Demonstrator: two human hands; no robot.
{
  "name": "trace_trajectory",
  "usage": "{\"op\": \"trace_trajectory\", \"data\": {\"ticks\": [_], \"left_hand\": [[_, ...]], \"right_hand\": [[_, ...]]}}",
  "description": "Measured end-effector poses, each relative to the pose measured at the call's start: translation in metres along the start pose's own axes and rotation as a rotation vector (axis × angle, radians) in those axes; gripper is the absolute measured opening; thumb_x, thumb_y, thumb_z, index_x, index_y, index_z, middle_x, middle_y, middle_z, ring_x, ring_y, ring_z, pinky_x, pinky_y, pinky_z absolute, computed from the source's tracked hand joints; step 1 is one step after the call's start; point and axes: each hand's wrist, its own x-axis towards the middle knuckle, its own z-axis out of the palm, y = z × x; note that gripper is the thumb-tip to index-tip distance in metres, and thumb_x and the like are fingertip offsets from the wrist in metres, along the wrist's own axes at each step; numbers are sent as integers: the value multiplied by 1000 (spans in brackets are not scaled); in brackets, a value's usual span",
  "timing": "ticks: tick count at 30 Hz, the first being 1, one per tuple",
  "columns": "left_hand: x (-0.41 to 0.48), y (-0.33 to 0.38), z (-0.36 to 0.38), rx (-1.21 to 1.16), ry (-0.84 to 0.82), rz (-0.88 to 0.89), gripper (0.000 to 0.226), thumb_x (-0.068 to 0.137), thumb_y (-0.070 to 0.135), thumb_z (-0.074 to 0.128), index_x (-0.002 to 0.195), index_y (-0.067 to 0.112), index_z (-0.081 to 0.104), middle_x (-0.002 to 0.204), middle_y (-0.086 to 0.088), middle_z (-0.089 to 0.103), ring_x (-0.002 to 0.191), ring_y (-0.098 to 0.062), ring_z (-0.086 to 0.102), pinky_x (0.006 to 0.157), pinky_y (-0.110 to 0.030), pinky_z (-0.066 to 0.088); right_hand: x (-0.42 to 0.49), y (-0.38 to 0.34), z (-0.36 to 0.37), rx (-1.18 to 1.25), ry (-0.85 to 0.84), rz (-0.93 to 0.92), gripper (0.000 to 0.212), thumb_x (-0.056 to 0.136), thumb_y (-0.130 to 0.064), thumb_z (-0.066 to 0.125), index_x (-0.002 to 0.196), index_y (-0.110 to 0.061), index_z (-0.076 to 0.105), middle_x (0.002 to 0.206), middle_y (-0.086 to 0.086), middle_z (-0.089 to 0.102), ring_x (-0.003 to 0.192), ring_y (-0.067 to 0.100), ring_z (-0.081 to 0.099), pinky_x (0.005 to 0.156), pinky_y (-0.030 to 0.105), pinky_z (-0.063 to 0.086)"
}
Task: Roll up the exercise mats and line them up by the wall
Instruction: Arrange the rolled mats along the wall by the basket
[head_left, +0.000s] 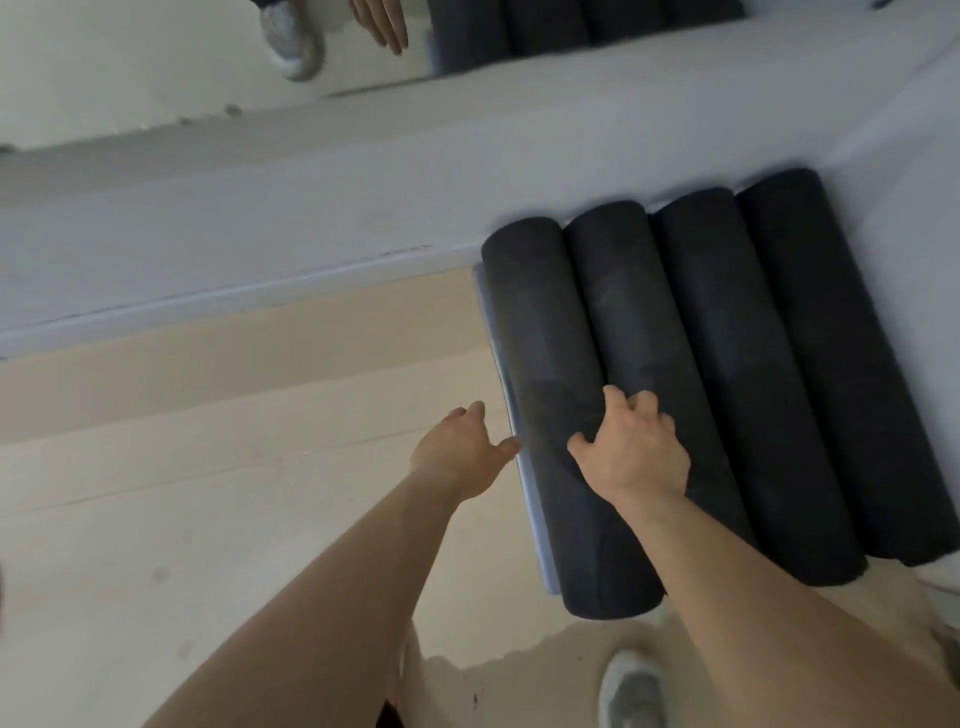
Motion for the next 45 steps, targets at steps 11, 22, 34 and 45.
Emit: {"op": "trace_trajectory", "data": {"ticks": [11, 22, 34, 45], "left_hand": [[-198, -84, -67, -267, 266, -213, 70, 100, 51, 52, 158, 17, 32, 157, -3, 42, 140, -25, 45, 108, -40, 41], [-383, -299, -37, -458, 382, -474, 68, 100, 50, 51, 157, 17, 33, 155, -3, 43, 133, -25, 52, 102, -40, 46], [-583, -567, 0, -599, 393, -711, 63, 101, 48, 48, 155, 19, 34, 152, -1, 43, 130, -24, 52, 96, -39, 48], [-530, -761, -65, -568, 323, -645, 61, 104, 44, 46, 156, 17, 32, 152, -4, 42, 131, -26, 52, 99, -40, 47]], "right_hand": [[-148, -110, -93, -214, -42, -476, 52, 97, -46, 57, 141, -20, 48, 137, 7, 44, 119, 30, 51, 90, 45, 53], [-332, -266, -1, -401, -180, -776, 56, 96, -46, 59, 145, -20, 47, 140, 10, 43, 126, 33, 48, 96, 41, 49], [-574, -487, 139, -483, -337, -1015, 62, 98, -44, 54, 153, -22, 38, 148, 7, 37, 129, 29, 45, 93, 39, 49], [-590, -654, 260, -482, -434, -902, 60, 98, -43, 54, 150, -18, 37, 146, 10, 40, 128, 30, 46, 92, 40, 48]]}}
